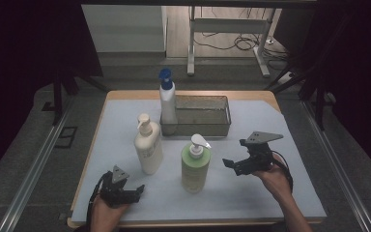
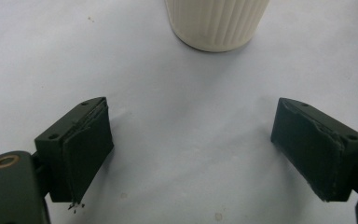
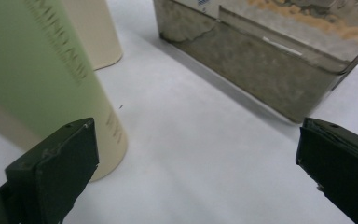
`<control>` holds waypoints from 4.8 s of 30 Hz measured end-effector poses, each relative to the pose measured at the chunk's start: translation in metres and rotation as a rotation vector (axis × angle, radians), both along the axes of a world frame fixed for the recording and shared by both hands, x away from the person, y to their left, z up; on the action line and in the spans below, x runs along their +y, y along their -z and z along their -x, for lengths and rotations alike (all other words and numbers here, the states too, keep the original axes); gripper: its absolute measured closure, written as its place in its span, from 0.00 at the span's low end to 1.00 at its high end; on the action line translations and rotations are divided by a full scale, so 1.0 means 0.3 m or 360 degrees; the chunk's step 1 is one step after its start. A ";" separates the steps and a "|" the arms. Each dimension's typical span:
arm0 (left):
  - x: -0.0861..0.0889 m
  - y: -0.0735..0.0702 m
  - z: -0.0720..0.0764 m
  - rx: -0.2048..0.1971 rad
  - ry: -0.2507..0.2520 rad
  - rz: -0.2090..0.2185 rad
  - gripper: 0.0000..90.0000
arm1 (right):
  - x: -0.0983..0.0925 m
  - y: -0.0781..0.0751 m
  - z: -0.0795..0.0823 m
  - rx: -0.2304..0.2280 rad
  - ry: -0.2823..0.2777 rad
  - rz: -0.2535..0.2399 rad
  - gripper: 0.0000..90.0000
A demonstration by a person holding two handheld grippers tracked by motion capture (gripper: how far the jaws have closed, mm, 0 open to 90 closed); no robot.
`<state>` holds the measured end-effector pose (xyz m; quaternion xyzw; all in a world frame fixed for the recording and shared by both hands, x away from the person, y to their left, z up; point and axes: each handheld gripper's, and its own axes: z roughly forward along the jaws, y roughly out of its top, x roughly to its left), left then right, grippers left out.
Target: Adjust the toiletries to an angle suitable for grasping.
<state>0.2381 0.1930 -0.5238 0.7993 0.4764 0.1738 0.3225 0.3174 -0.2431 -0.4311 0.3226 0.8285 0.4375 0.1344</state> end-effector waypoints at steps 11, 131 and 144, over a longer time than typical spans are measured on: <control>0.000 0.000 0.000 0.0000 0.0001 -0.0002 0.13 | 0.018 0.016 0.062 0.0068 -0.0147 -0.0023 0.00; 0.000 0.000 -0.001 0.0002 0.0002 0.0002 0.13 | 0.374 -0.199 -0.082 -0.0032 -0.0140 0.0083 0.13; 0.001 0.000 -0.002 0.0001 0.0002 0.0001 0.13 | 0.396 -0.261 -0.153 -0.0085 -0.0056 0.0080 0.13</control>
